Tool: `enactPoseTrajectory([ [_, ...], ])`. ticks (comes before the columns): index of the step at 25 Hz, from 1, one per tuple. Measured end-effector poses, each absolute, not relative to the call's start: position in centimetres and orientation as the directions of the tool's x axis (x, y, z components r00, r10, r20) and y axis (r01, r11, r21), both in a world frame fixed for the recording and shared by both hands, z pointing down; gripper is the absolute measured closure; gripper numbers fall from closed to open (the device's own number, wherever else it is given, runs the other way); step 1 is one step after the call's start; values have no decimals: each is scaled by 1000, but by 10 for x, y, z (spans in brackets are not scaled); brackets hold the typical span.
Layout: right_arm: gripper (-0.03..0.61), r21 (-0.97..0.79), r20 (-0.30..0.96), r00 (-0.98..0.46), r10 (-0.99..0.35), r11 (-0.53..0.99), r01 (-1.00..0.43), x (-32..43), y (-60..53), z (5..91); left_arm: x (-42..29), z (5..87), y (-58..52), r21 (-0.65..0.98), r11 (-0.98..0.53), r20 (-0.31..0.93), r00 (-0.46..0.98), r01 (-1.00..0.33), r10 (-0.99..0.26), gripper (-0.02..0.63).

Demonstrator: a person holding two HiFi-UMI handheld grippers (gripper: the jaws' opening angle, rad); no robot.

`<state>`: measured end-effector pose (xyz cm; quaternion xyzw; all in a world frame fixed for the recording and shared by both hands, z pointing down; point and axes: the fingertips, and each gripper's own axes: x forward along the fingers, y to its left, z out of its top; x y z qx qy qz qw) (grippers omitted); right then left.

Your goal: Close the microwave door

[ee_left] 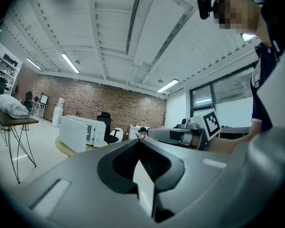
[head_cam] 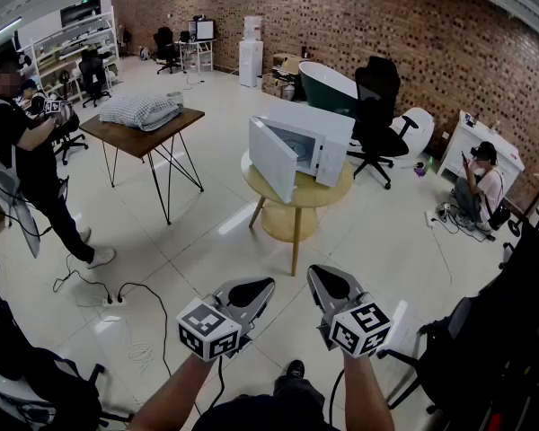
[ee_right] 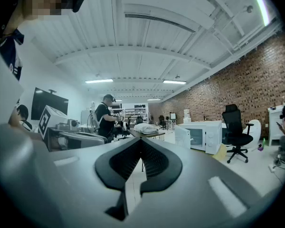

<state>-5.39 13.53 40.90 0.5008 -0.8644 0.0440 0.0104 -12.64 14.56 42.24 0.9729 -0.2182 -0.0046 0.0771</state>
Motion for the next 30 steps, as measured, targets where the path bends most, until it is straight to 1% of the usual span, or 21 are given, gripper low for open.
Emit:
enactPoseTrajectory([
  [7,577,-92,59,-494,-868,488,-868,-30,124,413,-110,426,132,156,-880,39,893,-448,-448,611],
  [16,577,-88,41,-518,-854,513,-854,13,71,413,-65,427,78,137,-868,42,878,-478,-477,611],
  [21,577,-74,35,-526,-849,523,-849,44,38,408,-39,422,42,131,-846,29,855,-517,-518,611],
  [24,577,-64,53,-536,-842,533,-844,58,21,411,-26,418,24,130,-830,25,839,-542,-544,611],
  [30,577,-64,58,-552,-832,548,-834,75,-14,410,-14,419,-7,143,-799,33,810,-583,-585,609],
])
